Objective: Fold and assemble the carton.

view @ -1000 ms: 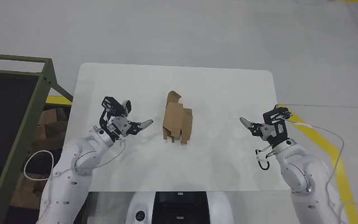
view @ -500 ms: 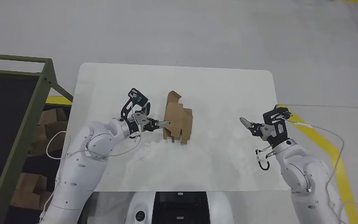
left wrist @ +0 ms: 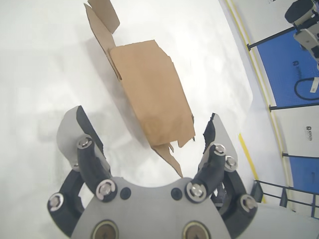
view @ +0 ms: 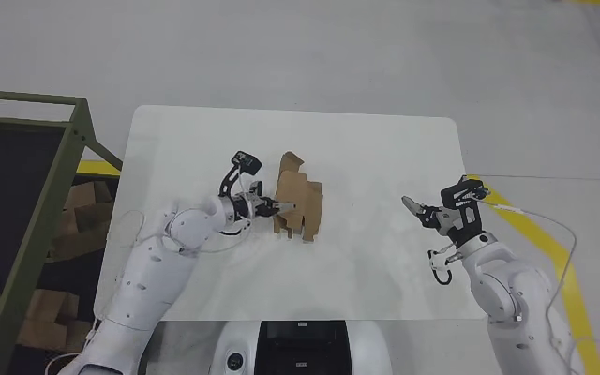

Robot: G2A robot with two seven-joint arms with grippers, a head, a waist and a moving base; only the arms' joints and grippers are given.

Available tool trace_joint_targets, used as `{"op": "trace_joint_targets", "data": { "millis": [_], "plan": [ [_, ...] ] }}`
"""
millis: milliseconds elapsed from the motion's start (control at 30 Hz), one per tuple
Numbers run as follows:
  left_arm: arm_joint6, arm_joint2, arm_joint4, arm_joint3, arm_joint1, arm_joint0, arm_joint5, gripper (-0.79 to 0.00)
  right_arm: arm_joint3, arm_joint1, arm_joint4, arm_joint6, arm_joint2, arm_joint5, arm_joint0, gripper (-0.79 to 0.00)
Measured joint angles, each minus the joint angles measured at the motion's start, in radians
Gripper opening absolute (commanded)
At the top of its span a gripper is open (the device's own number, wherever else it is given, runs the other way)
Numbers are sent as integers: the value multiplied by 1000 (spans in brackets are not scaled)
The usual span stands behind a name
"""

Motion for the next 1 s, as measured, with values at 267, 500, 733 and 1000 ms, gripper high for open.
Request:
{"op": "trace_joint_targets", "data": {
  "millis": [267,500,733,1000],
  "plan": [
    [11,52,-129,136,-14,-80,-1,0,0,0,0,0,0,0,0,0],
    [24,64,-137,161,-14,-87,6,-554,0,0,0,0,0,0,0,0],
    [26,65,-146,161,-10,-86,13,-785,0,0,0,0,0,0,0,0],
    [28,64,-150,159,-6,-81,17,-785,0,0,0,0,0,0,0,0]
  ]
}}
